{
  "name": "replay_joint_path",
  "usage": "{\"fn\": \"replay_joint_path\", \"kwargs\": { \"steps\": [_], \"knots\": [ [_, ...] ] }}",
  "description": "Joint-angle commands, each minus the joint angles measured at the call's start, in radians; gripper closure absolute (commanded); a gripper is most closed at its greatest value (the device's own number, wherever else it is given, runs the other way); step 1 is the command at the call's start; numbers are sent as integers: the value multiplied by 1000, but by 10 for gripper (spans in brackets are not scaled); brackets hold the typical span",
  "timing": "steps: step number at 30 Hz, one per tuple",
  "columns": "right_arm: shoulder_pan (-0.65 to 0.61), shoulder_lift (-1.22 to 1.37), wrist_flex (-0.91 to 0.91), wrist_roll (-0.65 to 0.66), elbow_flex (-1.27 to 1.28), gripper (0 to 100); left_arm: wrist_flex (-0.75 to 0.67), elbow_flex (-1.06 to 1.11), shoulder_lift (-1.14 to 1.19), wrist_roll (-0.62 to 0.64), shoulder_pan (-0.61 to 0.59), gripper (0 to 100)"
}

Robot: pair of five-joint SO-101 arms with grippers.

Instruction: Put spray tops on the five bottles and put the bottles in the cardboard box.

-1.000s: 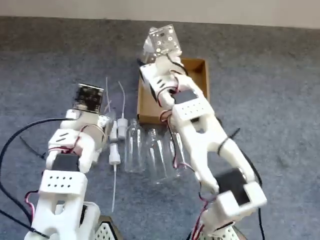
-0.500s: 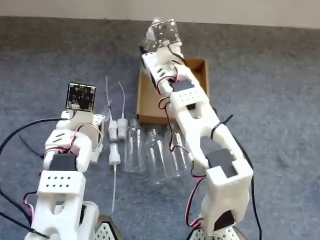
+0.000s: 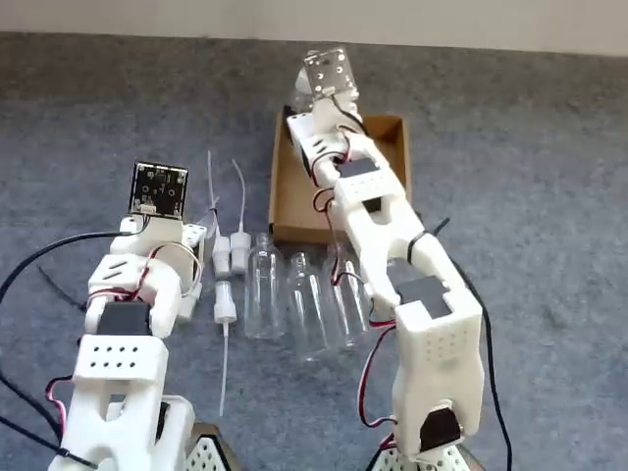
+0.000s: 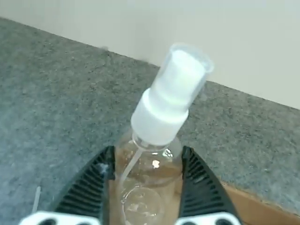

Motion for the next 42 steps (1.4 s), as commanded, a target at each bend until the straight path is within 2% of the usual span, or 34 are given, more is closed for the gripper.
{"fn": "replay_joint_path", "kwargs": {
  "steps": [1,6,13,30,33,38,42],
  "knots": [
    [13,-12,-15,5,-51,990,-29,-4,2,6,-7,794],
    [13,-12,-15,8,-47,975,-29,-4,4,6,-7,794],
    [-1,-13,-7,9,-45,854,-29,-4,4,6,-7,794],
    [-16,-13,-2,9,-51,848,-29,-4,5,6,-7,794],
    [-16,-15,62,9,-76,833,-29,-4,7,6,-7,794],
    [-16,-10,174,3,-171,738,-29,-4,7,6,-7,794],
    [-16,-12,200,3,-216,727,-29,-4,7,6,-7,794]
  ]
}}
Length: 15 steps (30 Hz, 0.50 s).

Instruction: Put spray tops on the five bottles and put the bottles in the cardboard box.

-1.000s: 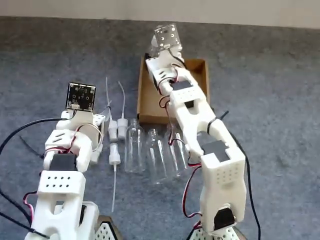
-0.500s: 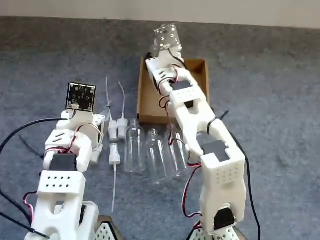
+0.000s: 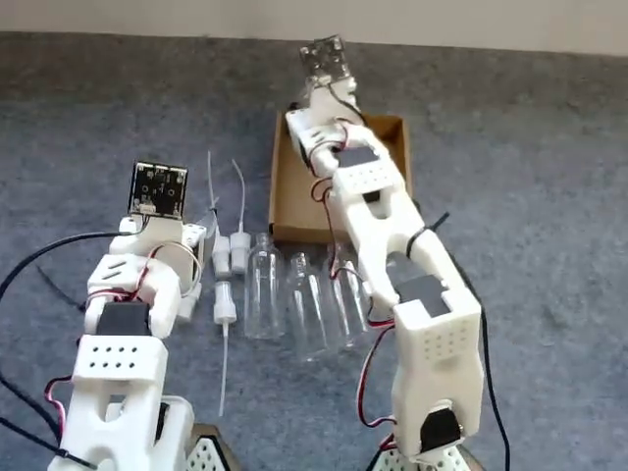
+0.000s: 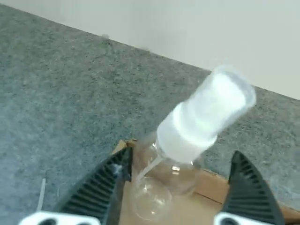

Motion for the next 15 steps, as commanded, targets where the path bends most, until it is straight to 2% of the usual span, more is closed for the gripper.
{"fn": "replay_joint_path", "kwargs": {
  "steps": [1,5,15],
  "knots": [
    [-13,-15,5,3,-97,727,-29,-4,7,6,-7,794],
    [-16,-16,74,3,-199,727,-29,-4,7,6,-7,794],
    [-28,-15,581,6,-630,727,-29,-4,7,6,-7,794]
  ]
}}
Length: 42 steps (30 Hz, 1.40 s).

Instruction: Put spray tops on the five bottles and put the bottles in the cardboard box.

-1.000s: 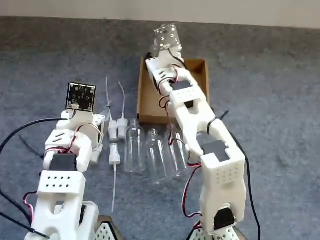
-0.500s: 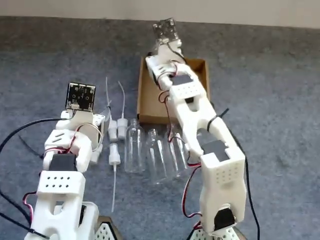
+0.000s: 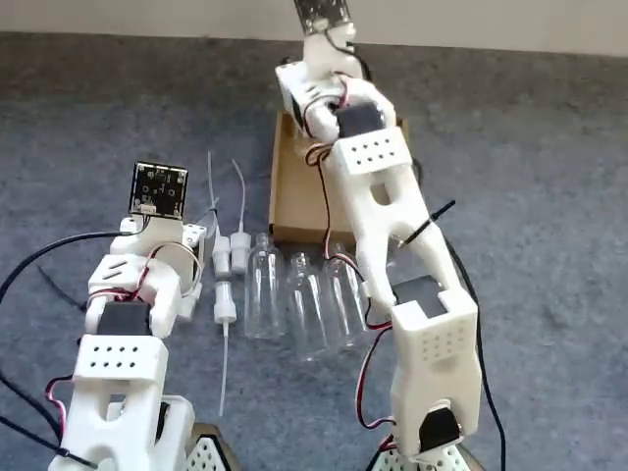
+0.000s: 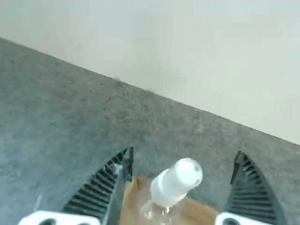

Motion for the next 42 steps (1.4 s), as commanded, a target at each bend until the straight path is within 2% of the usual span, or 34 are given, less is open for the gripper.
{"fn": "replay_joint_path", "kwargs": {
  "steps": [1,12,15,18,21,30,42],
  "knots": [
    [-8,-16,206,8,-194,727,-29,-4,7,6,-7,794],
    [-18,-16,993,9,-656,728,-29,-2,7,6,-7,793],
    [5,-31,1021,9,-759,728,-29,-2,8,6,-7,793],
    [53,-82,1023,9,-691,728,-29,-1,8,6,-7,793],
    [56,-214,1023,9,-504,728,-29,-1,8,6,-7,793],
    [53,-823,957,12,314,724,-29,-1,8,6,-7,793],
    [56,-1603,369,60,1489,724,-29,1,8,6,-7,793]
  ]
}}
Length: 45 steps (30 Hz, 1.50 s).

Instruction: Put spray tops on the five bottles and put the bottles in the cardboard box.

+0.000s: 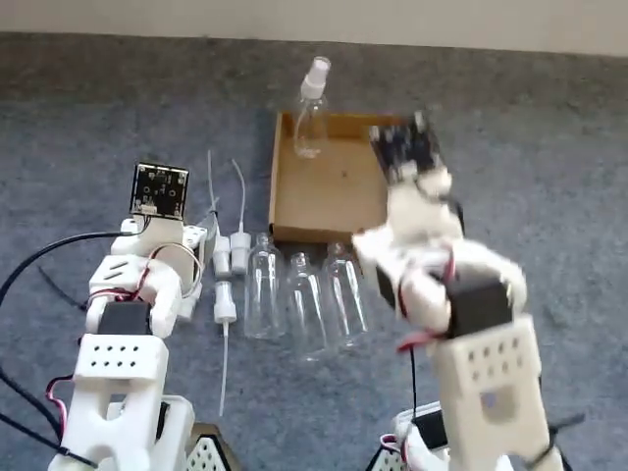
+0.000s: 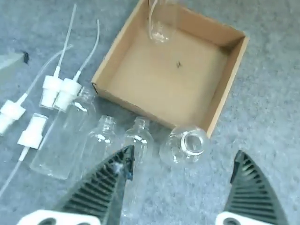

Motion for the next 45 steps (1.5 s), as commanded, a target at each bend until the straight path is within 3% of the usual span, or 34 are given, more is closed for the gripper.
{"fn": "replay_joint_path", "kwargs": {
  "steps": [1,9,22,33,41,45],
  "knots": [
    [13,-266,-217,11,343,724,-29,-5,2,6,-7,793],
    [13,-662,-433,8,823,655,-114,42,2,6,-7,793],
    [88,-642,-739,9,1010,645,-120,45,2,6,-7,793],
    [90,-421,-883,5,1026,646,-120,45,2,6,-7,793],
    [94,-381,-932,5,981,804,-120,45,2,6,-7,793],
    [165,-381,-931,5,934,847,-120,45,2,6,-7,793]
  ]
}}
